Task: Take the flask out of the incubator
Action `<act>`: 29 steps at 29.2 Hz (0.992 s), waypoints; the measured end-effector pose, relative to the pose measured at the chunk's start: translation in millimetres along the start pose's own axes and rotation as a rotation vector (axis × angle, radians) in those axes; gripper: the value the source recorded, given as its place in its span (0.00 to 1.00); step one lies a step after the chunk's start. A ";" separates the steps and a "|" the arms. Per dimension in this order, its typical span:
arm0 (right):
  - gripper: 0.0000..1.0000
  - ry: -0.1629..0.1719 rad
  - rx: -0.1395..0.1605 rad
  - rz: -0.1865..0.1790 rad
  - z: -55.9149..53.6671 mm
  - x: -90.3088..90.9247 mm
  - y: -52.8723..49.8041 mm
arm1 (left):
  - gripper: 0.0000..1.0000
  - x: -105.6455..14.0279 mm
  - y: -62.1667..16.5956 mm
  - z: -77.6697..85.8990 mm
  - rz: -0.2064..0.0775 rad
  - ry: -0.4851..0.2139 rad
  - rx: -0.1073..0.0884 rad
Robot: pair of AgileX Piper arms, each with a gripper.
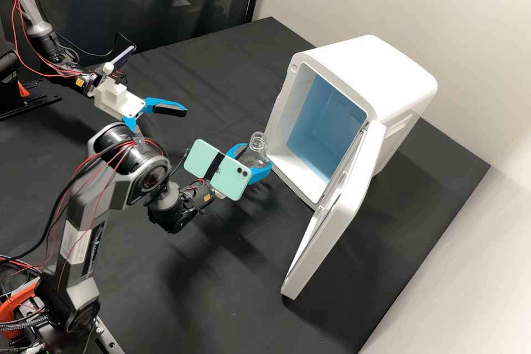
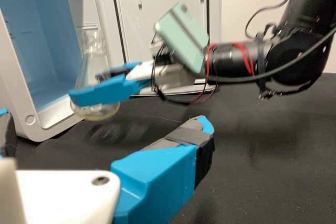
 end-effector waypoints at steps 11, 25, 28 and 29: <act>0.00 -0.078 -0.030 -0.041 18.0 10.1 -22.5 | 1.00 0.0 0.0 0.0 0.000 0.000 0.000; 0.00 -0.085 -0.065 -0.043 26.2 15.7 -31.6 | 1.00 0.0 0.0 0.0 0.000 0.000 0.000; 0.00 -0.085 -0.065 -0.043 26.2 15.7 -31.6 | 1.00 0.0 -0.1 0.5 0.000 -0.002 0.000; 0.00 -0.085 -0.065 -0.043 26.2 15.7 -31.6 | 1.00 0.0 -0.1 0.5 0.000 -0.002 0.000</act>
